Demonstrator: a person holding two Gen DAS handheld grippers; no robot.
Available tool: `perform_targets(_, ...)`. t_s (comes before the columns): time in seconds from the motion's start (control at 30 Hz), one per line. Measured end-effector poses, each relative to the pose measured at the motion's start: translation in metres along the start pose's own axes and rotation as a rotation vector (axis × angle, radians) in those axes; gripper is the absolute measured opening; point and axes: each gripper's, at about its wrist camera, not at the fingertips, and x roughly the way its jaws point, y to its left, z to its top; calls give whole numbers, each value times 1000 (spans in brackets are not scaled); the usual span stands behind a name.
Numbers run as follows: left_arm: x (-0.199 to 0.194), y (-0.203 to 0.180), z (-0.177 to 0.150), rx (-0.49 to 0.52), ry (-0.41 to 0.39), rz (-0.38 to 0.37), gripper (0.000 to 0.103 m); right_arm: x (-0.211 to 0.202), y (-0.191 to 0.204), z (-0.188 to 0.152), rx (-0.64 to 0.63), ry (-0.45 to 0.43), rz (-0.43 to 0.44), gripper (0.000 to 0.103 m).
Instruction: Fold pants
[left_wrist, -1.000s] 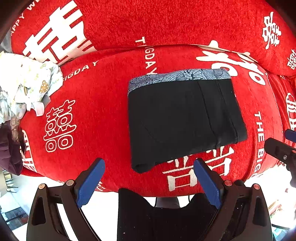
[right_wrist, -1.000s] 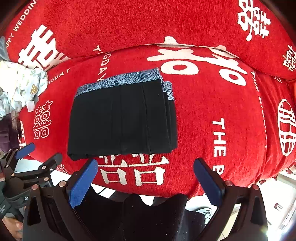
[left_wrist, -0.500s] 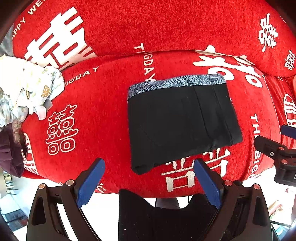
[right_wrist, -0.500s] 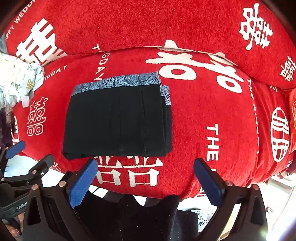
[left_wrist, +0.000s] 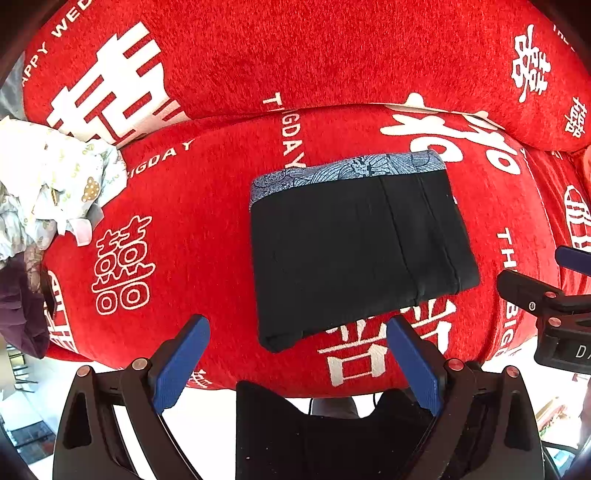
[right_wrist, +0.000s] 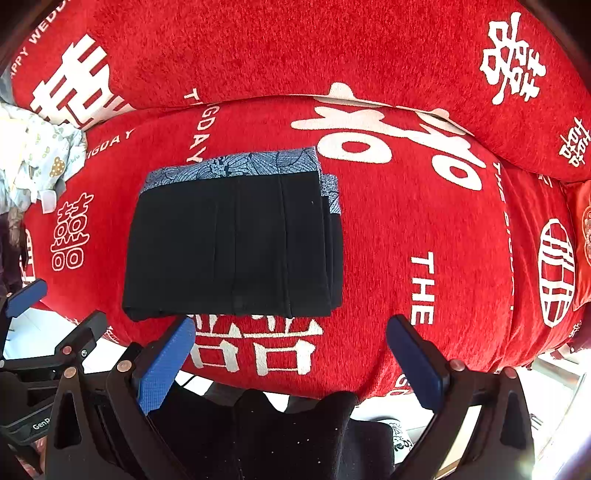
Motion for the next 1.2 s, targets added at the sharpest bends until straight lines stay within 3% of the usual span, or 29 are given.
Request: perform_targets(1.2,7,-1,1,-13,17,4,97,4,3,4,-4,16,6,103)
